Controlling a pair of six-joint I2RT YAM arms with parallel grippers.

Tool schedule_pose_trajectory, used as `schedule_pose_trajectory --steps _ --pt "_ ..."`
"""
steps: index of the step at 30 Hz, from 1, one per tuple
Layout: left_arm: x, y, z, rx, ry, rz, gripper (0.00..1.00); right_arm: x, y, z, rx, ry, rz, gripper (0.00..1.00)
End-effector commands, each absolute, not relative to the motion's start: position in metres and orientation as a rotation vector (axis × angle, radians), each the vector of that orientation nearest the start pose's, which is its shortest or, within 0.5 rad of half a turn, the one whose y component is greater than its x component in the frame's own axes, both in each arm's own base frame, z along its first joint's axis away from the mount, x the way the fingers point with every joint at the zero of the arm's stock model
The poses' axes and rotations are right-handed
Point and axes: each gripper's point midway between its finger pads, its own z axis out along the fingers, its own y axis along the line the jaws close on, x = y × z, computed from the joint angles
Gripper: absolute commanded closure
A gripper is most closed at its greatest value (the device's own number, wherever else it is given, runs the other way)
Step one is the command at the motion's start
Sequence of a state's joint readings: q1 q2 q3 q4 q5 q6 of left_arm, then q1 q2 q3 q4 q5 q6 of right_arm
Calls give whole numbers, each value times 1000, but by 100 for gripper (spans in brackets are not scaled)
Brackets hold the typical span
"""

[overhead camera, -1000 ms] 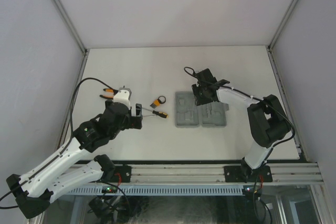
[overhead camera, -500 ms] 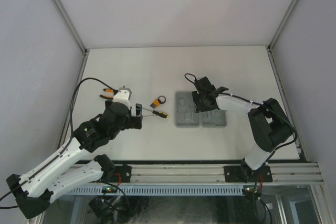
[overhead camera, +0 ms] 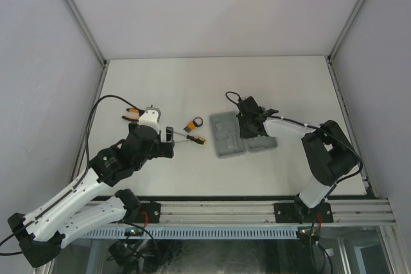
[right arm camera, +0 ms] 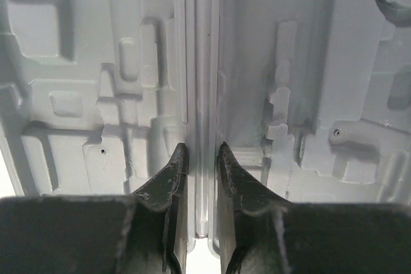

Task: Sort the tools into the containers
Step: Adjust the storage box at the center of the board, then pick up the screwdriver from the center of the board.

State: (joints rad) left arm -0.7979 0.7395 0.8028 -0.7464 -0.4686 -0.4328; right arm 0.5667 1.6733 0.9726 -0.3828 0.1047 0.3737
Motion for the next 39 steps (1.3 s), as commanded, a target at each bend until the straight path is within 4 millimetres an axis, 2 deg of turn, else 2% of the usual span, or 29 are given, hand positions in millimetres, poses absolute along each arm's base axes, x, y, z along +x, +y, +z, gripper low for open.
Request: schedule_pose_trajectory --steps 1,4,7,9,15,22,26,30,35,39 --pt "209 -118 205 130 2123 -185 0 320 196 37 -208 2583 228 92" --pt "209 -115 205 115 2123 -174 0 321 199 40 -142 2581 265 89" --pt "210 -108 206 76 2121 -145 0 323 205 48 -100 2561 312 73" --pt "209 -103 206 33 2119 -129 0 324 209 60 -95 2531 345 65" --pt "207 -99 202 -84 2113 -162 0 322 203 105 -103 2427 381 53" --pt "211 -97 196 -158 2120 -151 0 297 182 149 -89 2285 424 47" --pt "214 -100 191 -188 2144 -188 0 279 164 167 -19 2195 487 33" --pt "220 -99 186 -235 2159 -235 0 265 150 185 60 2062 592 27" --pt "228 -88 187 -279 2172 -270 0 256 143 183 83 2038 658 23" --pt "236 -66 194 -308 2162 -222 0 254 139 174 101 2087 680 13"
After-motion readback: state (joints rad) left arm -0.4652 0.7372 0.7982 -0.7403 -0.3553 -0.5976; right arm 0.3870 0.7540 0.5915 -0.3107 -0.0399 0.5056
